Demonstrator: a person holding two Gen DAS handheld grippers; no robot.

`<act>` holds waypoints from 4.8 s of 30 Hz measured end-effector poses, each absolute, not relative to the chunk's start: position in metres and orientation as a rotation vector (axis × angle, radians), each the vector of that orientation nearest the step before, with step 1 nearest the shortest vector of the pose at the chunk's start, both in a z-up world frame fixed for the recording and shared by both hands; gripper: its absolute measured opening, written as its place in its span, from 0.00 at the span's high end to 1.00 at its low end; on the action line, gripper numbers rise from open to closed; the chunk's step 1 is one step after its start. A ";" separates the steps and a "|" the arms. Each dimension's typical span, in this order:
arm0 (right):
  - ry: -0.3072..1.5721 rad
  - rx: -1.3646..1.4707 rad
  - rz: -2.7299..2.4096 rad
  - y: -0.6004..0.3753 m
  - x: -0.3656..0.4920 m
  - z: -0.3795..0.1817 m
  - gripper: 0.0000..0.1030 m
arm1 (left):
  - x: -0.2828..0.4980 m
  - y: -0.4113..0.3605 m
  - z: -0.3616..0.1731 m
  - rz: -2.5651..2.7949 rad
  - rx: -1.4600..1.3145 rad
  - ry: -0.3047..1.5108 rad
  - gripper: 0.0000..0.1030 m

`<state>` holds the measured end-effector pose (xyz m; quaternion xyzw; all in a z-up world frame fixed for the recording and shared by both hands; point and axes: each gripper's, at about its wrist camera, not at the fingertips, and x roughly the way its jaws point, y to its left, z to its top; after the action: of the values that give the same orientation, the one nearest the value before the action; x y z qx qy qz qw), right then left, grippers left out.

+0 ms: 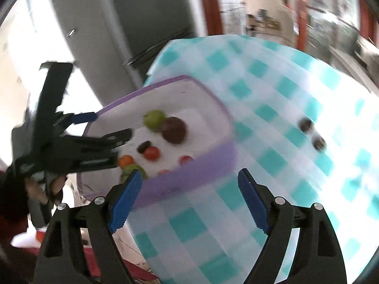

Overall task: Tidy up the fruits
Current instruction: 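Withdraw both tools and move toward the two remaining brown nuts, then grasp a brown nut with the right tool while the left tool grasps the other, then carry both held nuts over the purple box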

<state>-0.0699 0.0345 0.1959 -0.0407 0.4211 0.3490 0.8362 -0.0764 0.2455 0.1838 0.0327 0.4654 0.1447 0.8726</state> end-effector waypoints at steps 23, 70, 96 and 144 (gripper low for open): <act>0.995 0.182 0.364 -0.203 -0.104 0.127 0.19 | -0.083 -0.001 0.149 -0.023 0.334 0.978 0.09; 1.022 -0.057 0.115 -0.067 0.206 0.016 0.61 | 0.285 0.075 0.031 -0.232 -0.023 1.339 0.09; 1.058 0.078 0.046 -0.132 0.040 0.042 0.61 | 0.247 0.010 0.040 -0.336 0.211 1.180 0.65; 0.879 -0.121 0.452 -0.134 -0.171 0.129 0.61 | -0.161 0.032 0.124 -0.114 0.069 1.054 0.65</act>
<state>-0.1712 -0.1339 0.1291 -0.0581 0.4217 0.2168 0.8785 -0.1609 0.0318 0.1236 0.0331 0.5024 -0.0544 0.8623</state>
